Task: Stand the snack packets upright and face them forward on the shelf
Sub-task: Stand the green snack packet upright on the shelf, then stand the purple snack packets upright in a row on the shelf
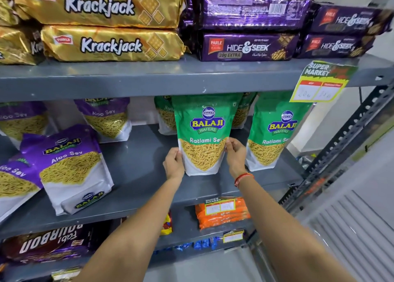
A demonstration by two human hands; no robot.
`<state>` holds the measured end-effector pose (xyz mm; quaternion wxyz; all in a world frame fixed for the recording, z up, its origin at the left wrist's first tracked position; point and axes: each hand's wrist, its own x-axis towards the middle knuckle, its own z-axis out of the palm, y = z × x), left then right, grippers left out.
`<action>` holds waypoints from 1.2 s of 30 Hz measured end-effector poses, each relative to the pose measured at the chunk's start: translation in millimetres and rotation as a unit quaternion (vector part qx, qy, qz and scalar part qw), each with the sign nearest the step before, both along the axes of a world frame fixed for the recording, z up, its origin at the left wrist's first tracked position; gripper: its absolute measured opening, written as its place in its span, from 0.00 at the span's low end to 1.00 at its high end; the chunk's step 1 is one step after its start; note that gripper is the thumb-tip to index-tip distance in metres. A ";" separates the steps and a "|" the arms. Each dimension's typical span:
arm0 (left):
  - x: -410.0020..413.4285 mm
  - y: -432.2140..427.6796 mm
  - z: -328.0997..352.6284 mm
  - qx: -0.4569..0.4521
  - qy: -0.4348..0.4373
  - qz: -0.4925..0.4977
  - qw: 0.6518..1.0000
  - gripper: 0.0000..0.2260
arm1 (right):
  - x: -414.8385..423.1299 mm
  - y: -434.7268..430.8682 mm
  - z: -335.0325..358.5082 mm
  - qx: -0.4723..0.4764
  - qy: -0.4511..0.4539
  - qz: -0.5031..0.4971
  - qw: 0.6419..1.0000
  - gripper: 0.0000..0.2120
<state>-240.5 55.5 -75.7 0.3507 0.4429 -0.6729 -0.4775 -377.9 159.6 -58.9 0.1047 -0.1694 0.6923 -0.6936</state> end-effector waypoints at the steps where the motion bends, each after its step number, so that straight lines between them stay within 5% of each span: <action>1: 2.2 -0.5 -2.7 -0.012 -0.004 -0.003 1.000 0.09 | 1.5 1.0 -1.3 -0.004 0.003 0.002 1.000 0.07; 9: 14.8 -1.0 -4.6 -0.039 -0.037 -0.045 0.998 0.07 | 20.3 6.1 -3.3 -0.012 -0.017 -0.044 0.999 0.09; 16: 59.2 -17.2 17.4 -0.036 -0.019 -0.084 0.996 0.10 | 97.3 4.4 -33.1 -0.018 -0.039 -0.193 0.980 0.08; 24: 185.8 -80.3 39.4 -0.072 0.030 0.119 0.990 0.08 | 197.9 -55.5 -23.9 0.029 0.095 0.044 0.994 0.08; 29: 263.7 -100.9 27.7 -0.051 -0.013 0.220 0.974 0.08 | 236.0 -108.7 -10.5 0.123 0.066 0.233 0.962 0.15; 32: 284.2 -108.2 9.9 0.039 -0.042 0.199 0.978 0.13 | 251.6 -131.6 -12.1 0.193 0.021 0.322 0.927 0.22; 36: 289.9 -105.9 5.4 0.309 0.024 0.114 0.944 0.22 | 264.8 -147.7 -9.4 0.219 -0.021 0.378 0.899 0.20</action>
